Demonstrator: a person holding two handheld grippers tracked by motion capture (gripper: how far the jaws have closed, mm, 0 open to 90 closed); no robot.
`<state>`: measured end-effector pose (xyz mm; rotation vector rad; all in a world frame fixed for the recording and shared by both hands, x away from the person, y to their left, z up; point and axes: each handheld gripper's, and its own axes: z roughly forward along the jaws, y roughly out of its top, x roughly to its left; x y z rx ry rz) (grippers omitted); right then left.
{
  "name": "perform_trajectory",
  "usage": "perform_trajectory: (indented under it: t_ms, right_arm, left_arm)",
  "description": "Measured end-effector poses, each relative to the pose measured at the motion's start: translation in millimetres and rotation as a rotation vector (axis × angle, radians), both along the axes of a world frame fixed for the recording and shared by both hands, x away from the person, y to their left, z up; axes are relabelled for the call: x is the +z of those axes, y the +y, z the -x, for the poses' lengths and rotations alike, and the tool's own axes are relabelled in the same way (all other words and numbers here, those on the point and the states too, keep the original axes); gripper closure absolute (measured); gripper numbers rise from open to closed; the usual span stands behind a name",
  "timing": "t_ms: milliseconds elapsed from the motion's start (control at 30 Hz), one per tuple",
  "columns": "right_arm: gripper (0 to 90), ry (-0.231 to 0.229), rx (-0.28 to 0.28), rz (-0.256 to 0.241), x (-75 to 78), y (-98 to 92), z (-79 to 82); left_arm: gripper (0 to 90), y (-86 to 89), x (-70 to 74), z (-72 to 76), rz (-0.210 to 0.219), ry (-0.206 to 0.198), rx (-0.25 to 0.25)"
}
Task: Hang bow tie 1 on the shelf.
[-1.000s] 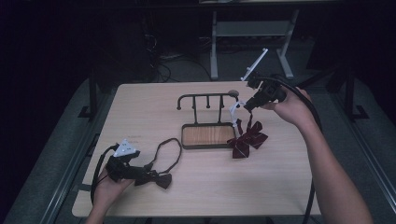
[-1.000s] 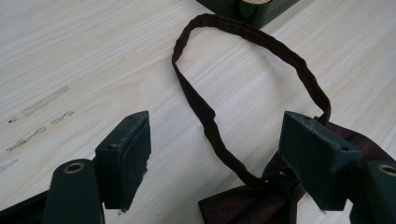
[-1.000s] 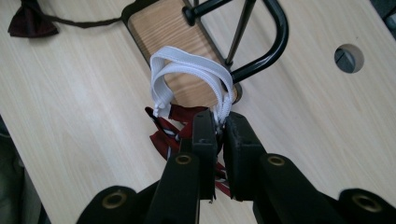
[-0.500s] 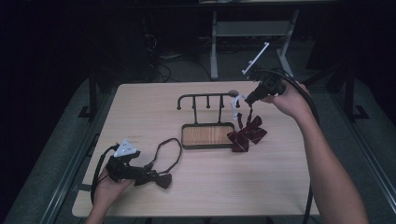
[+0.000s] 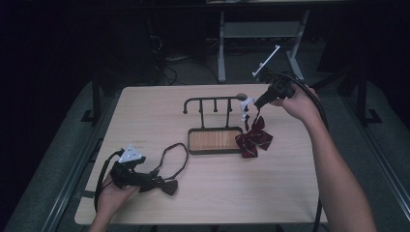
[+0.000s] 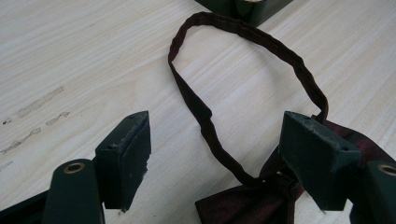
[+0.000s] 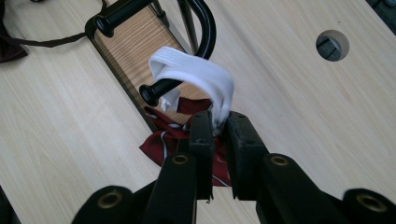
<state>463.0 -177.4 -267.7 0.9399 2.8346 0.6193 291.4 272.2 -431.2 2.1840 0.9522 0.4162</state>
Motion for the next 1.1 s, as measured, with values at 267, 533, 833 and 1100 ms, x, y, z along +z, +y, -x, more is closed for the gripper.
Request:
perform_trajectory:
  t_ms: [267,533,833,1100]
  right_arm:
    - [77.3,-0.004,0.014,-0.016,-3.9,-2.5,4.3]
    - [74.2,-0.002,0.038,-0.035,-7.8,-7.4,11.1]
    - [70.0,0.005,0.062,-0.062,-13.3,-11.2,18.9]
    - [67.8,0.011,0.084,-0.071,-20.8,-11.3,26.6]
  left_arm:
    - [25.6,0.0,0.2,0.3,-0.002,0.002,-0.002]
    - [25.7,-1.0,-0.3,0.4,-0.006,0.005,-0.004]
    - [25.7,-2.1,-0.8,0.4,-0.006,0.006,-0.006]
    - [25.6,-1.3,-0.3,0.3,-0.009,0.006,-0.010]
